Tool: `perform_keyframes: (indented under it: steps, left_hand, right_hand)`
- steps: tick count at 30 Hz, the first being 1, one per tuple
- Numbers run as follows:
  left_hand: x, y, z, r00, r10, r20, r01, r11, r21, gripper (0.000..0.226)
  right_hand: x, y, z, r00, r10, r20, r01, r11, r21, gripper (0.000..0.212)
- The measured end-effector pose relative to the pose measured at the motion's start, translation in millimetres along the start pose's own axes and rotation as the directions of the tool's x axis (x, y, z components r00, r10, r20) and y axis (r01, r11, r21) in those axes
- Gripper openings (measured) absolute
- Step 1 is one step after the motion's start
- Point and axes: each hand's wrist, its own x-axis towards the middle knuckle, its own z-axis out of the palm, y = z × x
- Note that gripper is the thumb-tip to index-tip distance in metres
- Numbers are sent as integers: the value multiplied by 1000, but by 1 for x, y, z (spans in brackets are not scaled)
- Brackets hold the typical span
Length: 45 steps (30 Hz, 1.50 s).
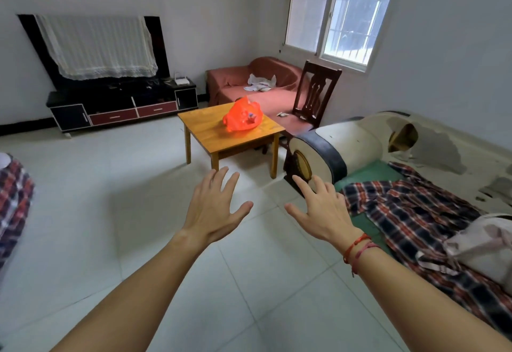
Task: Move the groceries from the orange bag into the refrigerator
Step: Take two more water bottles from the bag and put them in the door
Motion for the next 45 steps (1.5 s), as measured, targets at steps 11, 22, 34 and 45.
perform_keyframes:
  steps: [11,22,34,45]
  left_hand:
    - [181,-49,64,999,33,42,-34,999,24,78]
    - [371,-66,137,999,-12,47,11,1000,28,79]
    - [534,-110,198,989,-111,101,105,993,60,85]
    - [681,-194,271,988,-100,119,99,995,14,80]
  right_hand:
    - [183,28,30,999,44,14,-45,998,40,71]
    - [391,96,80,996,15,89,-22,997,70,67]
    - [572,128,109,987,-49,151,42,998,52,71]
    - [755,121,161,983,-51,177,50,999,12,73]
